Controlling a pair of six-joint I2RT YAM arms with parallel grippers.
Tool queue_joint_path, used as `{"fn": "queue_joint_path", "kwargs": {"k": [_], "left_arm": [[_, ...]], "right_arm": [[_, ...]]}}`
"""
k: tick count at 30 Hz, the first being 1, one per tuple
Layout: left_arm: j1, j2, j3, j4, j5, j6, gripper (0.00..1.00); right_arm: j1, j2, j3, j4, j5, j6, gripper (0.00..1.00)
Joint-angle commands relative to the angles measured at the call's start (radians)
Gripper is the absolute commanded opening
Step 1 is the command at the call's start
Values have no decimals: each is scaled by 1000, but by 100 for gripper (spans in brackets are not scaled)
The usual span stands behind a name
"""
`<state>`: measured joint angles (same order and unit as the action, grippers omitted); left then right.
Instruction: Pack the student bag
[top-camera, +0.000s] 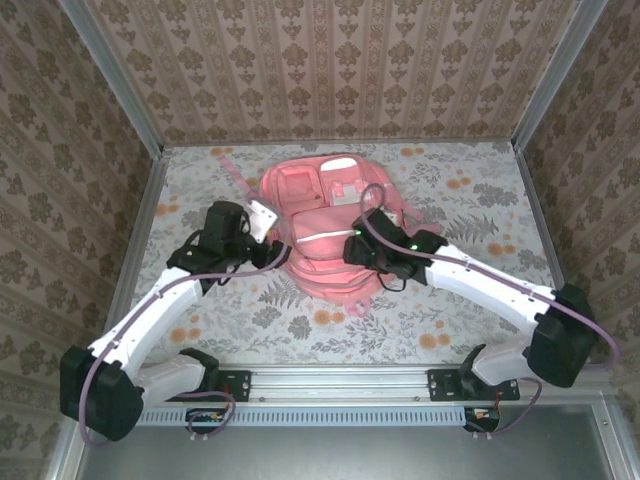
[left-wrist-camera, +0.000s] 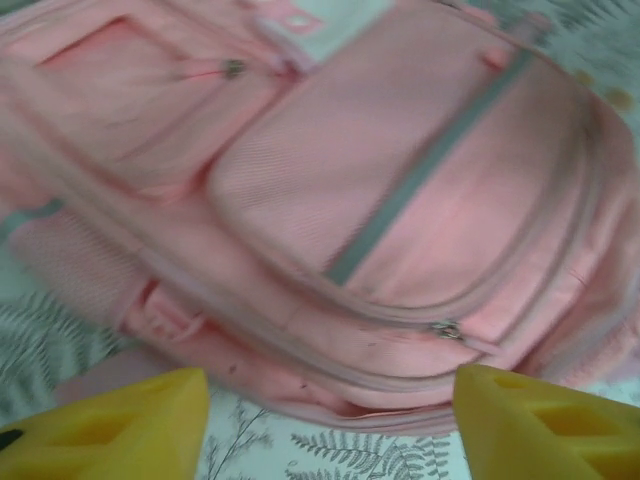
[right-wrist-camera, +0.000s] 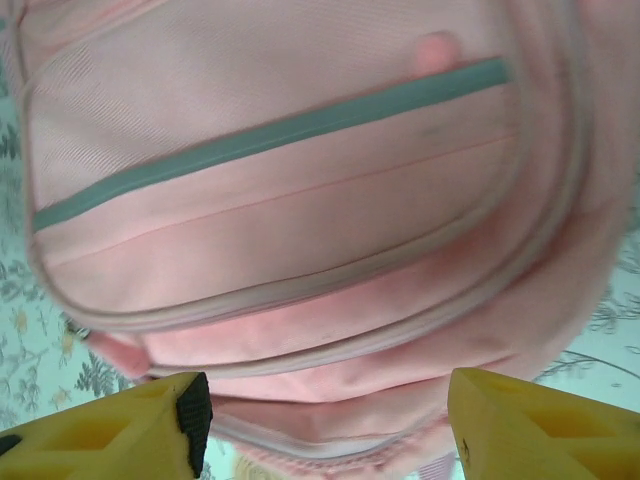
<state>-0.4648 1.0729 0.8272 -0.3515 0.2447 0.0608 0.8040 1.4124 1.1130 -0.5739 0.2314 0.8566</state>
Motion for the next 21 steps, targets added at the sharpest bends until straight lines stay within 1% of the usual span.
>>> {"fn": "queue_joint_path", "kwargs": {"k": [1,2,3,4,7,9,13,17,21], "left_arm": [[58,-54,-11,2,-157,-265,70],[77,-60,-8,-14,-176,-338,73],[106,-66,-7,-28,-162,-391,74],[137,-68,-6,-38,-125,-409,74],[197,-64,13,-100,-134,-464,75],[230,-52,34,-134,-115,-468,75],[245,-41,54,-159,-120,-465,77],[258,-31,56,-152,-82,-497,78],[274,-18,41,-112,-16,-561,78]], "right_arm": [[88,109,101,-49,82,-49,64],[112,142,130,-47,84,-67,63],[138,183,169,-50,89,-87,62],[159,221,205,-54,92,-105,60],[203,311,290,-67,103,-143,55],[213,354,323,-72,105,-152,53],[213,404,359,-90,128,-152,47],[213,431,370,-101,148,-154,43],[208,463,381,-103,123,-160,36]]}}
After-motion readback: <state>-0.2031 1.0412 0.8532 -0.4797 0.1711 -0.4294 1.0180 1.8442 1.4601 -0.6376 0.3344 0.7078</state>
